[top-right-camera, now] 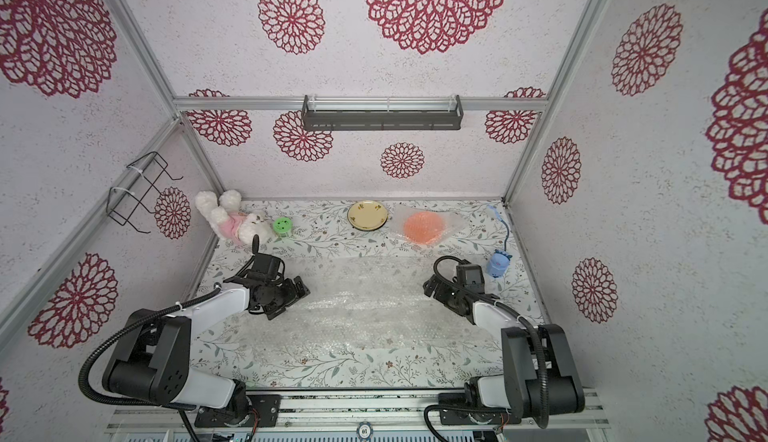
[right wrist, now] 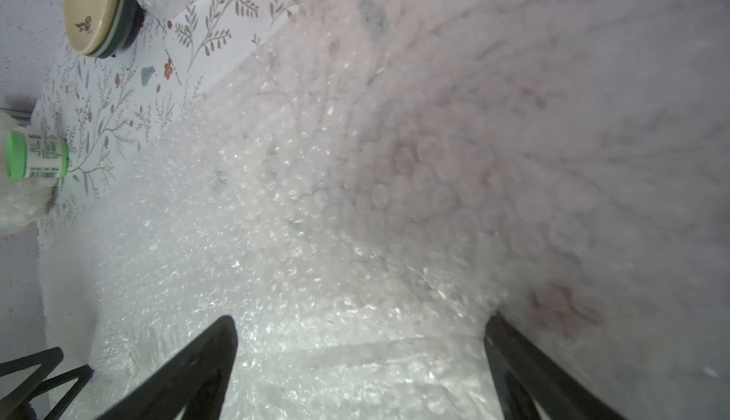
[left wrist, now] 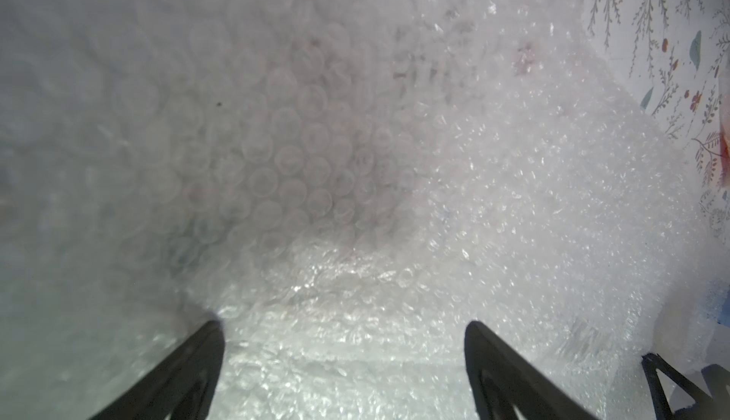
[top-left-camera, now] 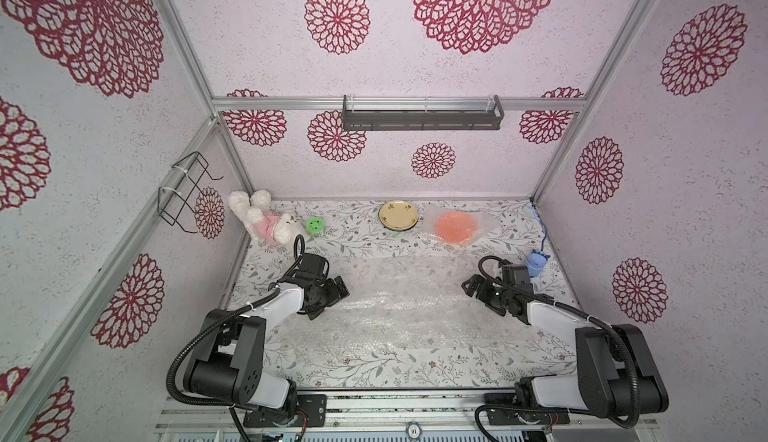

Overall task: Unpack dinner plates from bubble wrap
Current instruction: Adjust the bubble wrap on the bubble wrap, then pick up the bubble wrap from the center of the board.

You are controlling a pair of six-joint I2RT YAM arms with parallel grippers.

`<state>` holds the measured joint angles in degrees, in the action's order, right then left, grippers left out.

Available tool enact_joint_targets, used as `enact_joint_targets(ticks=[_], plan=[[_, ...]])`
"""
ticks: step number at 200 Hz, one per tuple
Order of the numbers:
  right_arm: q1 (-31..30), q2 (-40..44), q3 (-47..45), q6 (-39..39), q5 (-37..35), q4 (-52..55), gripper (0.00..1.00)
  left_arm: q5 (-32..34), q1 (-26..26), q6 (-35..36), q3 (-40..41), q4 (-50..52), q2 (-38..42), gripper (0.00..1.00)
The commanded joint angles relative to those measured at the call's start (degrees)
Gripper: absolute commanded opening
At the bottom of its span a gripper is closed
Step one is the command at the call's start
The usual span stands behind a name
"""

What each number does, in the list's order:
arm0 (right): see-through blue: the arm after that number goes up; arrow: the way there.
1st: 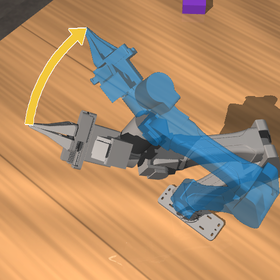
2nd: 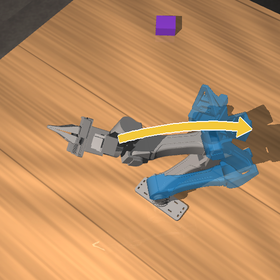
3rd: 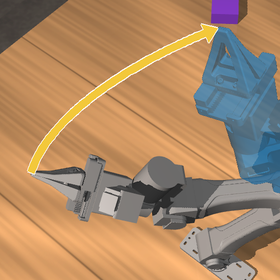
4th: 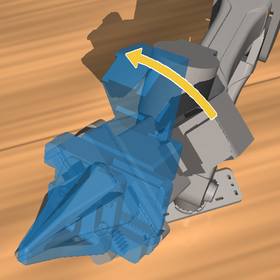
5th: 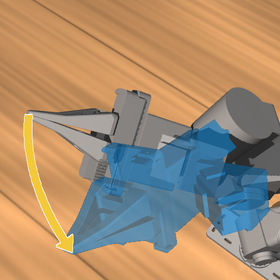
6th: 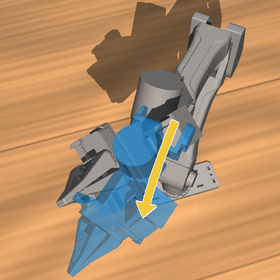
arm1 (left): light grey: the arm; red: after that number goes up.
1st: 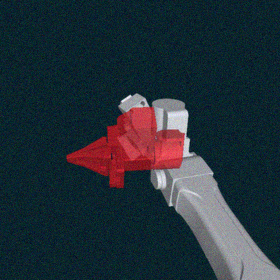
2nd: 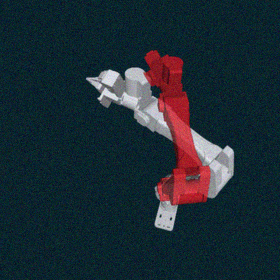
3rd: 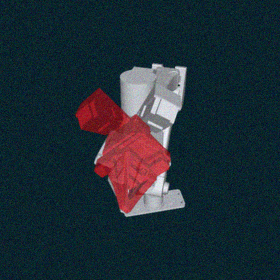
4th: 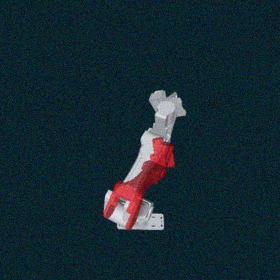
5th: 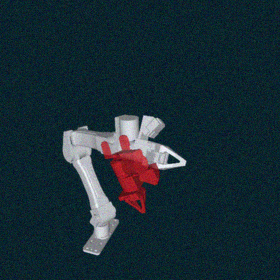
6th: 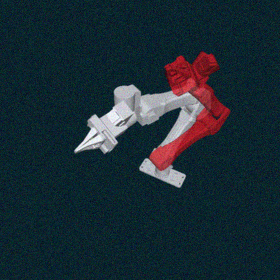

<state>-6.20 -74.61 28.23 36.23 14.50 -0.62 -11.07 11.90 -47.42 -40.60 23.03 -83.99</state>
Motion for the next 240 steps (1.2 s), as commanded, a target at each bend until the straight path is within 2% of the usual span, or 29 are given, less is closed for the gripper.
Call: enact_joint_targets(ticks=[1,35,58,85,109,153,190,240], plan=[[0.8,3.3,-2.1,1.6,-4.0,9.2,0.99,-2.2,-0.4,-0.3,0.4,2.6,1.6,0.97],[1.3,6.1,5.3,-0.9,-2.4,11.1,0.99,-4.0,-0.4,1.5,-7.4,7.8,5.1,0.97],[1.6,3.3,12.5,0.4,3.4,10.1,0.99,-5.8,1.4,0.0,-12.1,9.6,12.2,0.97],[1.5,-1.0,17.3,5.9,5.0,5.2,0.99,-6.8,5.6,-5.2,-9.7,3.8,20.8,0.97],[0.5,-7.0,21.7,11.8,4.6,-0.2,0.98,-7.1,9.4,-6.9,-9.2,-1.3,23.3,0.97],[-3.3,-22.9,32.1,21.7,-1.1,-4.7,0.87,-1.4,18.3,-4.7,-11.9,-7.9,19.0,0.97],[-3.3,-34.1,40.5,25.6,-3.5,-4.7,0.76,-3.1,18.5,-4.3,-9.2,-12.9,13.3,0.97],[-2.9,-43.6,48.5,30.7,-4.7,-5.4,0.51,-7.1,18.2,-3.9,-6.6,-16.3,6.6,0.97]])
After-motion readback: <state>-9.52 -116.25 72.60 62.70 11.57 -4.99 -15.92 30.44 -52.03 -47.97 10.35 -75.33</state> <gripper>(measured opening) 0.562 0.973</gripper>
